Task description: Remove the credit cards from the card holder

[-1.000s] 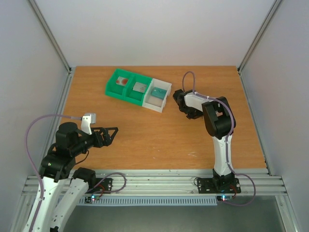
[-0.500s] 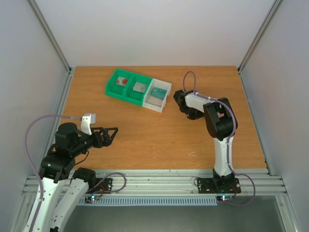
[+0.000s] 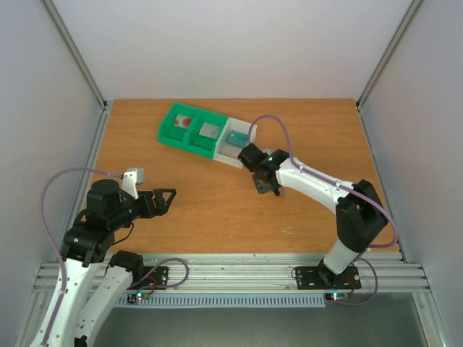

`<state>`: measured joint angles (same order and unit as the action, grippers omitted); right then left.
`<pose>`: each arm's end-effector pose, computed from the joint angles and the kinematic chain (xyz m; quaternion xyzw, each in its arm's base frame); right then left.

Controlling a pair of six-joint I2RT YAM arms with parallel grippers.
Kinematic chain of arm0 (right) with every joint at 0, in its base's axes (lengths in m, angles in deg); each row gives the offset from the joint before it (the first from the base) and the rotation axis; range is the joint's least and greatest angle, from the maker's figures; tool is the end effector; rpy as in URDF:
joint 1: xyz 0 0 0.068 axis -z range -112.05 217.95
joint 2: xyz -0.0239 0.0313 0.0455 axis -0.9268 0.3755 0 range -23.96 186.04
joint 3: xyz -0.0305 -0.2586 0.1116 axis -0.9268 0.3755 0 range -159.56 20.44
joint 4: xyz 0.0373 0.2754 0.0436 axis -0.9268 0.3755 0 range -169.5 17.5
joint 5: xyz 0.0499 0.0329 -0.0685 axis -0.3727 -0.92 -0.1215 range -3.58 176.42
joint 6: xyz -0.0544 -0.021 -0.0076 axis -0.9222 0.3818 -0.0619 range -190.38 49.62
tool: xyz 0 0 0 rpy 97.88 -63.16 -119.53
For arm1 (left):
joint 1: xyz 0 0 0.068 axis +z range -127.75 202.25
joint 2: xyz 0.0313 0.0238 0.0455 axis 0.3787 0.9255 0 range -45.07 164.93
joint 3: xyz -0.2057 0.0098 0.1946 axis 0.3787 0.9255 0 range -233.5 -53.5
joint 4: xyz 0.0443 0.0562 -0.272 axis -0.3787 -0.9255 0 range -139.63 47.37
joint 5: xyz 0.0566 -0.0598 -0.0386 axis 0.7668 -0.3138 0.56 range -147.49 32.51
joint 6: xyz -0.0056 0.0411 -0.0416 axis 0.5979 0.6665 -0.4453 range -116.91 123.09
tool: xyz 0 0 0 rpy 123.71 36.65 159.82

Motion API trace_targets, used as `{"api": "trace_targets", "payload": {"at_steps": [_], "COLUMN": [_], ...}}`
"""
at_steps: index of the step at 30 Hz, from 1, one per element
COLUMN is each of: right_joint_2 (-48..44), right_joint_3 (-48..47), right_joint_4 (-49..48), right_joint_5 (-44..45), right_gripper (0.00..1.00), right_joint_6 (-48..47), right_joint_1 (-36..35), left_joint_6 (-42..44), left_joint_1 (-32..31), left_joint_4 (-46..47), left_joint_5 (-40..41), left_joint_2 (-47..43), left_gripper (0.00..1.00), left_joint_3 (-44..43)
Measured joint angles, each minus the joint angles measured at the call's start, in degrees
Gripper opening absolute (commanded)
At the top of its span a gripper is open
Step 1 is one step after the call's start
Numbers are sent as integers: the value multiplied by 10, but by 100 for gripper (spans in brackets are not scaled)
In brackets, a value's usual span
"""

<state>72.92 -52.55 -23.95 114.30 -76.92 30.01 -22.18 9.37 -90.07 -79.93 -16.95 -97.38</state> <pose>0.2812 0.1939 0.2237 -0.3453 0.9029 -0.2067 0.1509 0.1073 -0.0412 0.3136 0.0018 0.8618 -0.3168 0.3961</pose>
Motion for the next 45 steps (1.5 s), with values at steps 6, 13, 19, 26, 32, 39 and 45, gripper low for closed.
{"api": "trace_targets", "payload": {"at_steps": [6,13,19,26,32,39,45], "right_joint_2": [-52,-29,-19,-51,-37,-17,-27], "right_joint_3": [59,92,121,135,79,68,108], "right_joint_4": [-65,-170,-208,-194,-112,-75,-111], "right_joint_5": [-78,-124,-153,-146,-108,-101,-119], "right_gripper": [1,8,22,26,31,39,40], "right_joint_6": [-51,-162,-204,-155,49,231,315], "right_joint_1": [-128,-266,-268,-267,-257,-238,-193], "left_joint_6": [-20,-49,-66,-78,-78,-83,-89], "left_joint_1": [0,0,0,0,0,0,0], "left_joint_4": [-20,-30,-27,-24,-19,-10,-2], "left_joint_5": [31,25,7,-18,-25,-35,-45], "left_joint_2": [30,65,68,69,72,75,80], "left_gripper": [99,98,94,93,93,91,90], "left_joint_3": [-12,-14,-5,20,20,21,28]}}
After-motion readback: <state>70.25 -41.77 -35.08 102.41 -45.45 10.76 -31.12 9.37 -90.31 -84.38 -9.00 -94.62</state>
